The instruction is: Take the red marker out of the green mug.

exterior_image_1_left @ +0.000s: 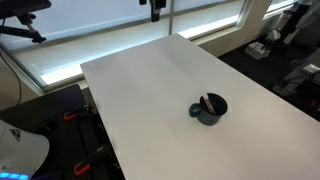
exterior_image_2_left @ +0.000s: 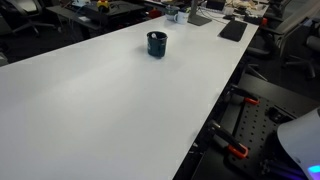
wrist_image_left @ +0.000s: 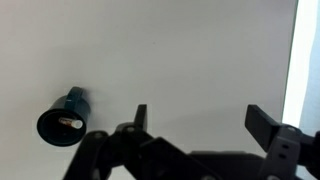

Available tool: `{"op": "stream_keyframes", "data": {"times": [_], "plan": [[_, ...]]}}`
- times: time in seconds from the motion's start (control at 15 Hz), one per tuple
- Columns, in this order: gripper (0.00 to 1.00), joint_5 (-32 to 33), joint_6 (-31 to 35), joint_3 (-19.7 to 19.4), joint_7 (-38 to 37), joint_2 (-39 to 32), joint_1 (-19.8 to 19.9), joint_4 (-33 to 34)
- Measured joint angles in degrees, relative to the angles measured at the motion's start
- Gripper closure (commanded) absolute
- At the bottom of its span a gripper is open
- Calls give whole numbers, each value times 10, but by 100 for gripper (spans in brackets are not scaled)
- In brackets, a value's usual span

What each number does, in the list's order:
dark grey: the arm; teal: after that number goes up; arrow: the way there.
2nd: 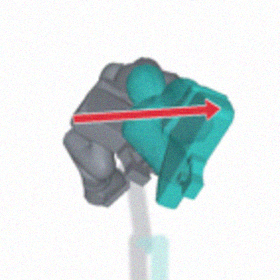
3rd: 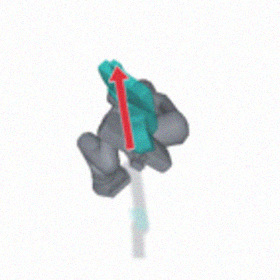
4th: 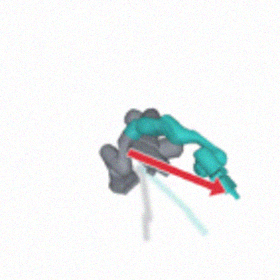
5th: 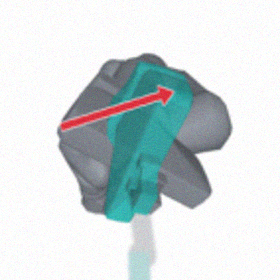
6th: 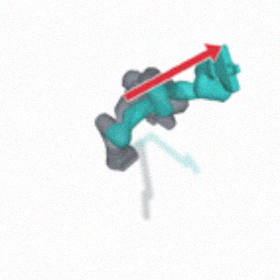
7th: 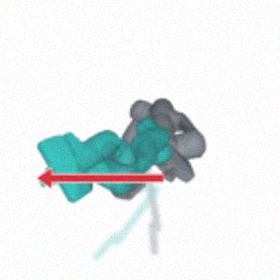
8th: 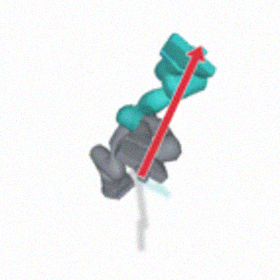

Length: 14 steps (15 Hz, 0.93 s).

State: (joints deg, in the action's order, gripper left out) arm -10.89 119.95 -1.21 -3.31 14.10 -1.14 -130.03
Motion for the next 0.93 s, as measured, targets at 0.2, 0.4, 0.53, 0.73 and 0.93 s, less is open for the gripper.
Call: {"op": "stream_keyframes", "data": {"times": [0.2,0.4,0.53,0.73,0.93], "plan": [[0,-1,17,-6,-9,-53,14,23],[0,-7,33,-13,-18,-106,24,57],[0,-20,47,-16,-21,-142,30,83],[0,-32,69,-17,-37,-193,36,121],[0,-32,69,-16,-37,-195,36,120]]}}
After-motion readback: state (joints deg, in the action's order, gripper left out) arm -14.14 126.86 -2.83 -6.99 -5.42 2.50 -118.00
